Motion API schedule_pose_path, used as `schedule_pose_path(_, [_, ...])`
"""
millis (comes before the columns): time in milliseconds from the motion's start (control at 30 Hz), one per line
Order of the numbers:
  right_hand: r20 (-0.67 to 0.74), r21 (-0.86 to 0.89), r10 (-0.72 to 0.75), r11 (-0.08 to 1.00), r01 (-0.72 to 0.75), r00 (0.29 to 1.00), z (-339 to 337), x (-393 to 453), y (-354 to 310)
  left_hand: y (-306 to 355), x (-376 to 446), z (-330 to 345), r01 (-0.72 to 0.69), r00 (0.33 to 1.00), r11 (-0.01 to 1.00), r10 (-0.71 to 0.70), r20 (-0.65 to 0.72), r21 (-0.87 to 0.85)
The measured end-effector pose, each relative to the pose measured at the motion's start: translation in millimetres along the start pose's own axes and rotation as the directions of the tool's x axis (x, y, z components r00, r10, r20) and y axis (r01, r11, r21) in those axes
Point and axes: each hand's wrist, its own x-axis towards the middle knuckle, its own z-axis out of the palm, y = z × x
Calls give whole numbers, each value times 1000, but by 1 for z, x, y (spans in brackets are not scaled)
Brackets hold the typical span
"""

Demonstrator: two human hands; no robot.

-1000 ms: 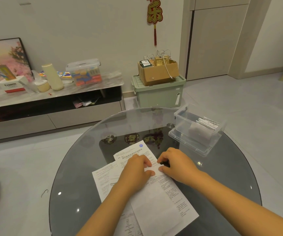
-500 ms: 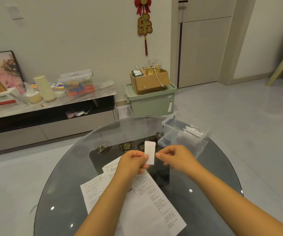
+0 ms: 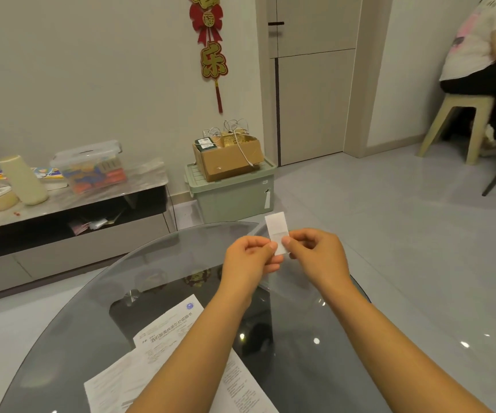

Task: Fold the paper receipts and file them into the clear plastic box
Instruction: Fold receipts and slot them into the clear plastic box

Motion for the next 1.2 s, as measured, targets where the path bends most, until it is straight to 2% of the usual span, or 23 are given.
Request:
schedule_pose_path(100, [-109, -108, -71, 992, 59, 992, -10, 15, 3, 6, 15, 15, -68, 997, 995, 66, 34, 74])
schedule_pose_path(167, [-178, -237, -139, 967, 95, 974, -18, 23, 7, 4, 28, 24, -172, 985, 956, 166, 42, 236])
schedule_pose_path(200, [-199, -303, -165, 948, 100, 966, -21, 27, 9, 2, 35, 28, -245, 969, 901, 236, 70, 357])
schedule_pose_path(267, [-217, -408, -190, 909, 88, 957, -26, 34, 16, -3, 46, 33, -395, 917, 709, 345, 201, 584])
schedule_pose_path(333, [-213, -469, -203, 879, 82, 956, -28, 42, 23, -5, 53, 38, -511, 855, 470, 359, 373, 719])
schedule_pose_path(400, [-187, -500, -214, 861, 95, 959, -29, 47, 27, -6, 58, 42, -584, 807, 298, 315, 499, 755])
schedule_pose_path(500, [-136, -536, -231, 835, 124, 963, -29, 52, 32, -9, 68, 48, -629, 774, 179, 239, 587, 757])
schedule_pose_path(600, [-104, -603, -250, 785, 138, 963, -28, 56, 36, -16, 77, 51, -652, 748, 79, 229, 623, 754])
schedule_pose_path(667, [-94, -650, -275, 745, 150, 957, -26, 58, 38, -18, 79, 52, -661, 736, 71, 253, 628, 747])
schedule_pose_path(767, [-72, -707, -259, 695, 134, 963, -21, 59, 38, -22, 79, 50, -652, 745, 111, 277, 607, 750])
schedule_pose_path(867, [-43, -823, -183, 564, 69, 982, -17, 61, 32, -28, 80, 49, -660, 736, 140, 315, 599, 738])
schedule_pose_path(967, [-50, -883, -141, 469, 22, 989, -16, 63, 27, -28, 79, 47, -669, 731, 221, 368, 575, 709])
schedule_pose_path(1033, [-49, -884, -94, 467, 0, 994, -15, 65, 26, -27, 78, 46, -677, 727, 248, 369, 579, 693])
schedule_pose_path(1200, [-51, -790, -10, 612, -34, 999, -16, 66, 31, -26, 79, 46, -699, 712, 246, 319, 625, 671])
